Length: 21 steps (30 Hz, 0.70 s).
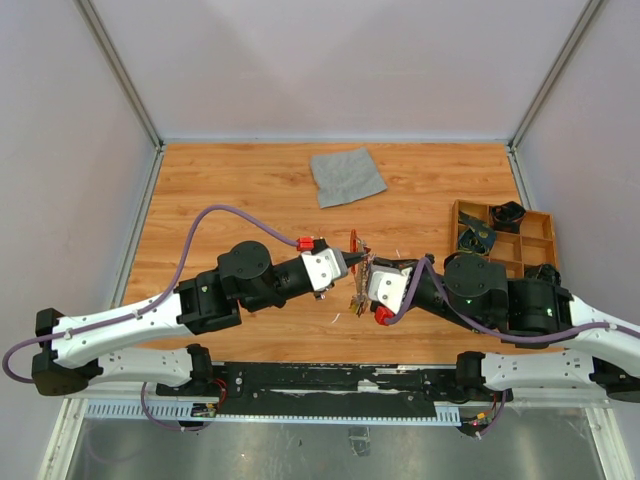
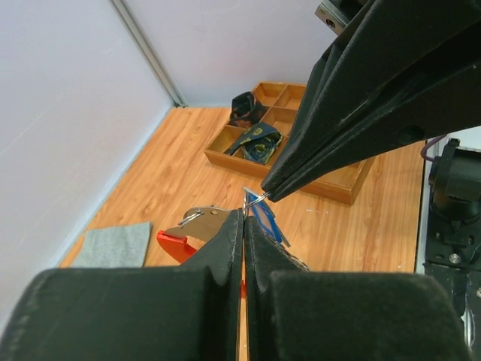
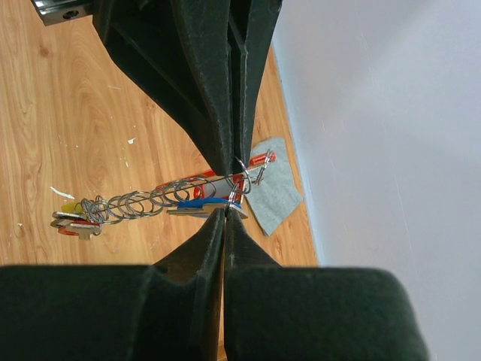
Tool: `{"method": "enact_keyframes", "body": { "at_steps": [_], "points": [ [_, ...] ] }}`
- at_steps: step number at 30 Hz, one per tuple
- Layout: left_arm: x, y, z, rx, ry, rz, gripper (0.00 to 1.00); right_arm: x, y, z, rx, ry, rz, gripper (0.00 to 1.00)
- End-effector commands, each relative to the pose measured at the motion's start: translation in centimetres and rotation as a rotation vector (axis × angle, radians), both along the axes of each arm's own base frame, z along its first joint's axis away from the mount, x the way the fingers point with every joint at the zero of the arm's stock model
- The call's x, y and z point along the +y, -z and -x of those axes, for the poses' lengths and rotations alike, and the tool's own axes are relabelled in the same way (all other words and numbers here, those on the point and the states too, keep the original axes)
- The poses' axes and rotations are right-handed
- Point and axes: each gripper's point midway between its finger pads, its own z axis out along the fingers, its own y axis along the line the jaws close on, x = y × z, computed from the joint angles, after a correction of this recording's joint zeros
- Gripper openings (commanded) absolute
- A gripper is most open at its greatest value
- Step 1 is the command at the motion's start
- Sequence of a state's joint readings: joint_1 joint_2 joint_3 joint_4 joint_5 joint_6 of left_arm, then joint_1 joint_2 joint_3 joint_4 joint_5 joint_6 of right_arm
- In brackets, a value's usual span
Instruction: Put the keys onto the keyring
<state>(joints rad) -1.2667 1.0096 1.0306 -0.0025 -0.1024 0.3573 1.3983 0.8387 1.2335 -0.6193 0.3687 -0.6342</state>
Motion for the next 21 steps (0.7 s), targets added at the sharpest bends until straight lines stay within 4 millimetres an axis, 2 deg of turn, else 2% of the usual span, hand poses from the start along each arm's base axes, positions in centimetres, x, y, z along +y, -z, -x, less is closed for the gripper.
{"method": "enact_keyframes", "body": {
  "at_steps": [1,5,15,21],
  "points": [
    [0.3,-3.5,0.9,-0.043,0.035,0.107,0.0,0.1,-0.4,-0.2,-0.015,0.019,-0.021,0.01],
    [0.4,-3.6,0.7,-0.04,0.021,0.109,0.01,0.4,-0.3,0.2,-0.007,-0.009,-0.021,0.02],
    [0.5,-3.8,0.5,-0.021,0.007,0.136,0.01,0.8,-0.7,2.1,0.062,-0.11,-0.052,0.32],
    [0.7,-4.1,0.9,0.009,0.018,0.182,0.01,0.4,-1.8,3.6,0.139,-0.155,-0.133,0.35]
  ]
}}
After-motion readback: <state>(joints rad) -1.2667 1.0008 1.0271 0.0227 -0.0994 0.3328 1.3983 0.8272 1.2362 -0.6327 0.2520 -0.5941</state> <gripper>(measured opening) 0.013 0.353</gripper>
